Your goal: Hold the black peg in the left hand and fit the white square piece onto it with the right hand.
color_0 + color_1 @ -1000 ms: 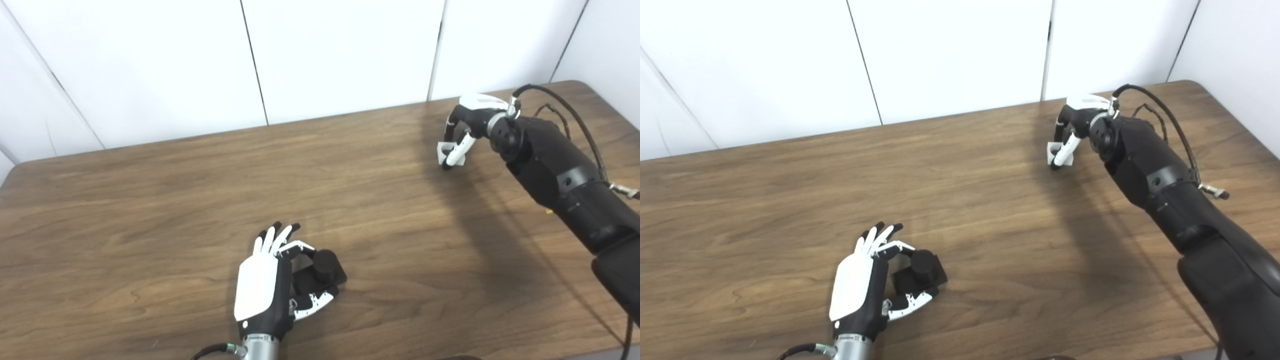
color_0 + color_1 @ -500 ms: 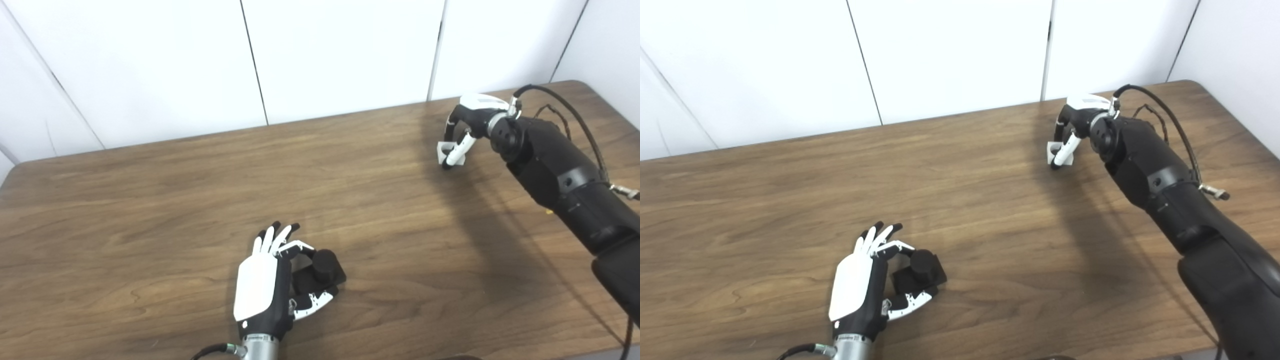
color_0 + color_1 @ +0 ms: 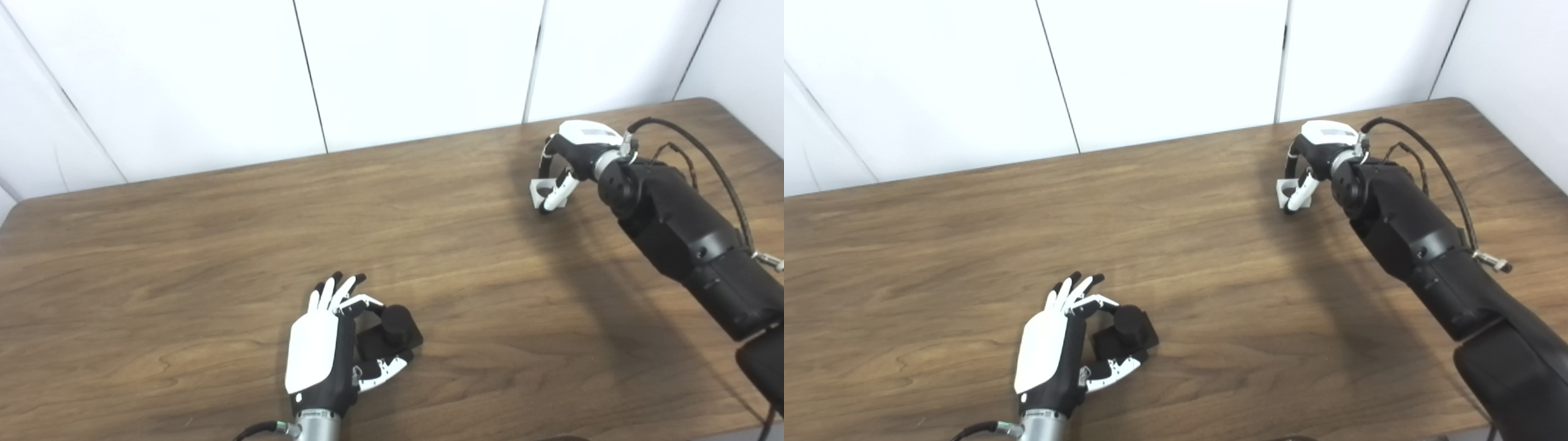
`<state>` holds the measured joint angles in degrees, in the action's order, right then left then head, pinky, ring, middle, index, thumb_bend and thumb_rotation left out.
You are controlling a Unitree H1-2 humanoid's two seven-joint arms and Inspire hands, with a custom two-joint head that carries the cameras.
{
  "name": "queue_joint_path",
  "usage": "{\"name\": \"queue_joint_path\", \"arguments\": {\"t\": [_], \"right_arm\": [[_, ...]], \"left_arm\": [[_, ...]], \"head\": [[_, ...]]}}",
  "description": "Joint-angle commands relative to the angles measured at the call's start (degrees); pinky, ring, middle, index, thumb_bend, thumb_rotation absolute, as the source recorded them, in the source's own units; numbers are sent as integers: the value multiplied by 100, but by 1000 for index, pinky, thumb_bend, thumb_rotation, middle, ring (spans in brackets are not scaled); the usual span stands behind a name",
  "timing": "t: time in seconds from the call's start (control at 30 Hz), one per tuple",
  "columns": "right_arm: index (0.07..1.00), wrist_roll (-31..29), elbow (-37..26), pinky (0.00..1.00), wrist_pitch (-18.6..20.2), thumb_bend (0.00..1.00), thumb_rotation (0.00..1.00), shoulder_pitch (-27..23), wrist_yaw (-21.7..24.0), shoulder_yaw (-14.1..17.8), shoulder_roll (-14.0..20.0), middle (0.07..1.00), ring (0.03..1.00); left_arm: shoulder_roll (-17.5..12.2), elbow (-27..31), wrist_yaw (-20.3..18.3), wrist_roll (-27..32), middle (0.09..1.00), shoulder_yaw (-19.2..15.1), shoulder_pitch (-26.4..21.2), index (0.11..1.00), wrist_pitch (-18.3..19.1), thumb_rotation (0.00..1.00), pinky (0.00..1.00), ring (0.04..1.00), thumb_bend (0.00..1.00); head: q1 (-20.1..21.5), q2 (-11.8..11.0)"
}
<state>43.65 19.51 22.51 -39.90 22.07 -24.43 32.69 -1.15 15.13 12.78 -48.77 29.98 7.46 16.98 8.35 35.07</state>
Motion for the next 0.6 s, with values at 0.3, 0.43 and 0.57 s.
{"name": "queue_joint_path", "arguments": {"t": [0.3, 0.43, 0.57], "right_arm": [[487, 112, -1269, 895, -41, 525, 142, 221, 134, 146, 93, 919, 1000], [489, 83, -1905, 900, -18, 525, 146, 450, 264, 256, 99, 930, 1000], [490, 22, -2520, 909, -17, 525, 147, 700, 282, 429, 9, 925, 1000]], "left_arm": [[149, -94, 1, -47, 893, -39, 302, 489, -9, 78, 1000, 977, 516], [151, -117, 47, -38, 891, -35, 309, 489, -55, 77, 1000, 975, 517], [150, -121, 20, -52, 893, -39, 302, 489, -22, 77, 1000, 978, 517]], "head": [[2, -22], [-30, -37], [-39, -29]]}}
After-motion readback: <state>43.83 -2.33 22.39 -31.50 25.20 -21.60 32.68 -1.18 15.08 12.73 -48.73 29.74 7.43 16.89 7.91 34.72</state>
